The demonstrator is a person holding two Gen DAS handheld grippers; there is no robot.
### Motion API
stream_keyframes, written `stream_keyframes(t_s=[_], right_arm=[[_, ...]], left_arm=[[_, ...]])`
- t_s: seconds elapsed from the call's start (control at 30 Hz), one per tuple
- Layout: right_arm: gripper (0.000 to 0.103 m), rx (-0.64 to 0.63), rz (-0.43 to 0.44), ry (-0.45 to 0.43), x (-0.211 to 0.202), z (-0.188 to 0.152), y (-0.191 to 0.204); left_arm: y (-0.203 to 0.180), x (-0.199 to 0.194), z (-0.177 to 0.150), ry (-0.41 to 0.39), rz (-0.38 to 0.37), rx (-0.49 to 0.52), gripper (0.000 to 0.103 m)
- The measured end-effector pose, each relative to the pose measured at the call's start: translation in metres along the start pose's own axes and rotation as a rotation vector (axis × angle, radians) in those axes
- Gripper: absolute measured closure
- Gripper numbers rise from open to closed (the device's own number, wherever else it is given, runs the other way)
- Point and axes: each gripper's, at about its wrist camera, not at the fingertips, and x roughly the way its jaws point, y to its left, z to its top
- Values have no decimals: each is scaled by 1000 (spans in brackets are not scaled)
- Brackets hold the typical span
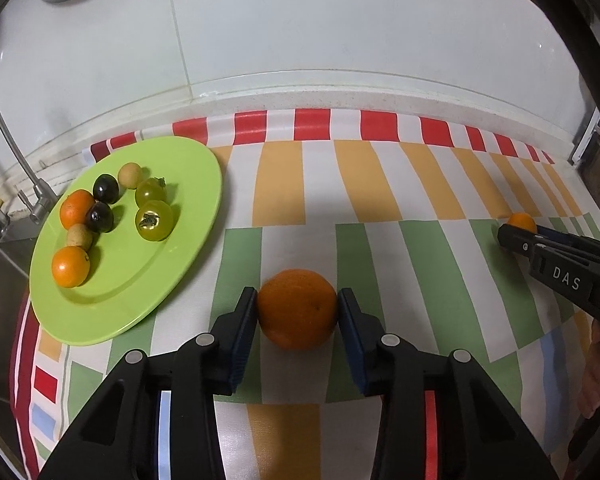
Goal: Organize fruits
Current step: 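Grasp an orange with the left tool while the right tool grasps another orange, then carry both oranges over the green plate and open both tools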
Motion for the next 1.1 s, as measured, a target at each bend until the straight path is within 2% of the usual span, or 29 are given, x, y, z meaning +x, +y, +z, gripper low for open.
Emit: stream_keyframes(t_s=[0.33, 1.1], right_arm=[[71, -12, 17, -40, -25, -2, 11], [71, -57, 126, -172, -108, -17, 54]], left_arm=[[4, -23, 3, -51, -21, 3, 64], [27, -105, -1, -198, -70, -6, 64]])
